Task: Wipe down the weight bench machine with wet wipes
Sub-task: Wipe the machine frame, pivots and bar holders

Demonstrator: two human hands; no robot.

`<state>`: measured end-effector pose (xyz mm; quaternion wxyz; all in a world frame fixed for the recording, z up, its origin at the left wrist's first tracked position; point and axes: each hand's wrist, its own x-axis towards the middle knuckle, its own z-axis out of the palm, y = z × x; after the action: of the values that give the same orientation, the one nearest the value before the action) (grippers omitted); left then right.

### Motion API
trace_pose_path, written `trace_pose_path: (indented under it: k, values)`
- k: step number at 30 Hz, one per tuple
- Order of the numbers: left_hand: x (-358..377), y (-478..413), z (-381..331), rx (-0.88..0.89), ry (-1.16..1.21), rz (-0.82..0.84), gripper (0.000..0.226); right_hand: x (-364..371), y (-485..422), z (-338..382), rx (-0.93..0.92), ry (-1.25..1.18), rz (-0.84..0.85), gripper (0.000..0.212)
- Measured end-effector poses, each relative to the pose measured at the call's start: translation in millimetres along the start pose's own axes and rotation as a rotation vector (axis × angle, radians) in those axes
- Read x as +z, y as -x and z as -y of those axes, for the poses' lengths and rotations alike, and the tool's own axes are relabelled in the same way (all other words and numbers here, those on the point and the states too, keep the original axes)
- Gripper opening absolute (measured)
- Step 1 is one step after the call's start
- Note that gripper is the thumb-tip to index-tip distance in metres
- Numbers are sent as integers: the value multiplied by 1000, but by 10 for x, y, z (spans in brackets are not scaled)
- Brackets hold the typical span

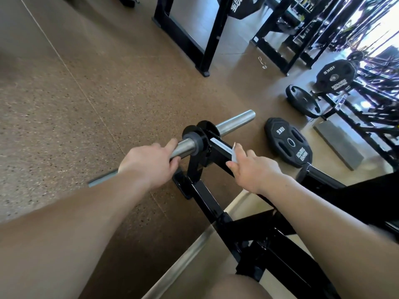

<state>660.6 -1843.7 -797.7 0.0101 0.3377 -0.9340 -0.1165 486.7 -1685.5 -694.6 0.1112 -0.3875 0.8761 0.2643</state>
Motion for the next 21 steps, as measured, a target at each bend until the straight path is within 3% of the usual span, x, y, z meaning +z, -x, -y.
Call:
trace_pose_path:
  k: [6,9,12,21]
  values:
    - [11,-14,10,8,-10,12,53,9,-379,79,-112,-205,-34,57]
    - [1,-7,11,14,-17,5,52,8,-391,117,-112,-88,-25,72]
    - [-18,22,4,9,-8,1,51,78,-314,242,-94,38,-56,74]
    - [-18,32,-1,18,-24,-20,52,273,-65,-63,-420,130,-96,96]
